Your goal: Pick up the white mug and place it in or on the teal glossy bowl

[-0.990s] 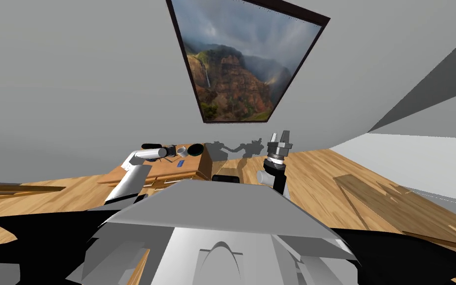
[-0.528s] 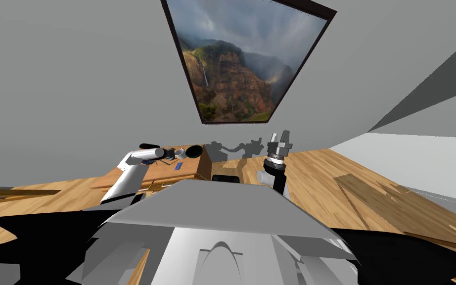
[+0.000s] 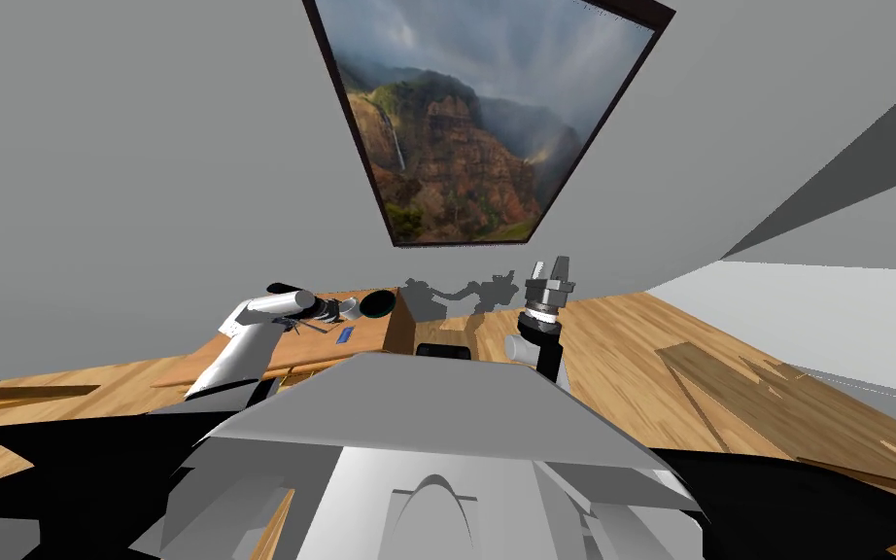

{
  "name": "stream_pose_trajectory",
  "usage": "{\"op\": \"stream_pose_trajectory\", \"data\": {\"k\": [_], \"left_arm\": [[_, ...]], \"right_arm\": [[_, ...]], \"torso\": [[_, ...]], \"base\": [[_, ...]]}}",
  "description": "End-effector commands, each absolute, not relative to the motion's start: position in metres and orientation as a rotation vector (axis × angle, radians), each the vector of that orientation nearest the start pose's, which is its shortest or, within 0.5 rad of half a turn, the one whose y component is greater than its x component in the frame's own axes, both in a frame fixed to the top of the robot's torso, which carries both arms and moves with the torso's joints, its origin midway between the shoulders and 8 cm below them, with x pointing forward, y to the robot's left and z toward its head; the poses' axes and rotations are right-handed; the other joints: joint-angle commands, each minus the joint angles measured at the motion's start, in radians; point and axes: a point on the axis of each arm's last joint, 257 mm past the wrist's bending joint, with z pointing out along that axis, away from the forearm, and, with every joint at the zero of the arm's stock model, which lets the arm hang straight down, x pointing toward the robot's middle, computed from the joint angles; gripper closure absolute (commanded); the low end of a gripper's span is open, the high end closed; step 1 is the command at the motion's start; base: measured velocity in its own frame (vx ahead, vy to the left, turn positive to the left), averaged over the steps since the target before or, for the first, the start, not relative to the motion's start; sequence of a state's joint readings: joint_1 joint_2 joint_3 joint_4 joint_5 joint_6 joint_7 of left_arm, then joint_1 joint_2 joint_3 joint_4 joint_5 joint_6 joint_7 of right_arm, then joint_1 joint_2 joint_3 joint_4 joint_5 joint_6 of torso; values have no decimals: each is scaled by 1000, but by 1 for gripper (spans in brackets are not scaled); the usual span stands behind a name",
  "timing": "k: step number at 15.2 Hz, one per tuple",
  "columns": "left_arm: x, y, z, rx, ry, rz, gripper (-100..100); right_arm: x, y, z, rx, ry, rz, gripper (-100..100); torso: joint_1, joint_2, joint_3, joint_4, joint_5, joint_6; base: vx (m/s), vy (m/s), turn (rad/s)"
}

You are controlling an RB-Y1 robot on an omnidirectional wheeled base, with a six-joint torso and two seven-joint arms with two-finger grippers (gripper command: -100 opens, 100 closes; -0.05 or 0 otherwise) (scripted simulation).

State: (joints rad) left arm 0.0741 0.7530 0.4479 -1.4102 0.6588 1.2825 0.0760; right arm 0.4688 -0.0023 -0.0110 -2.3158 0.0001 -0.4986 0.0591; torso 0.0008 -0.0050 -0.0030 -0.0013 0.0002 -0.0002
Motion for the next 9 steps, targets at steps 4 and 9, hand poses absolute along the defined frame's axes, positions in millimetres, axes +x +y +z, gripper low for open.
{"op": "stream_pose_trajectory", "data": {"k": [4,9], "left_arm": [[282,605,-354,-2569,1350,-203,-100],[253,598,-360,-2707,1337,-148,-100]], "right_arm": [[338,-277,50,583,582,1261,0],[338,-277,50,583,582,1261,0]], "torso": [[0,0,0,0,0,0],[0,0,0,0,0,0]], "base": [[79,12,-20],[81,14,-21]]}}
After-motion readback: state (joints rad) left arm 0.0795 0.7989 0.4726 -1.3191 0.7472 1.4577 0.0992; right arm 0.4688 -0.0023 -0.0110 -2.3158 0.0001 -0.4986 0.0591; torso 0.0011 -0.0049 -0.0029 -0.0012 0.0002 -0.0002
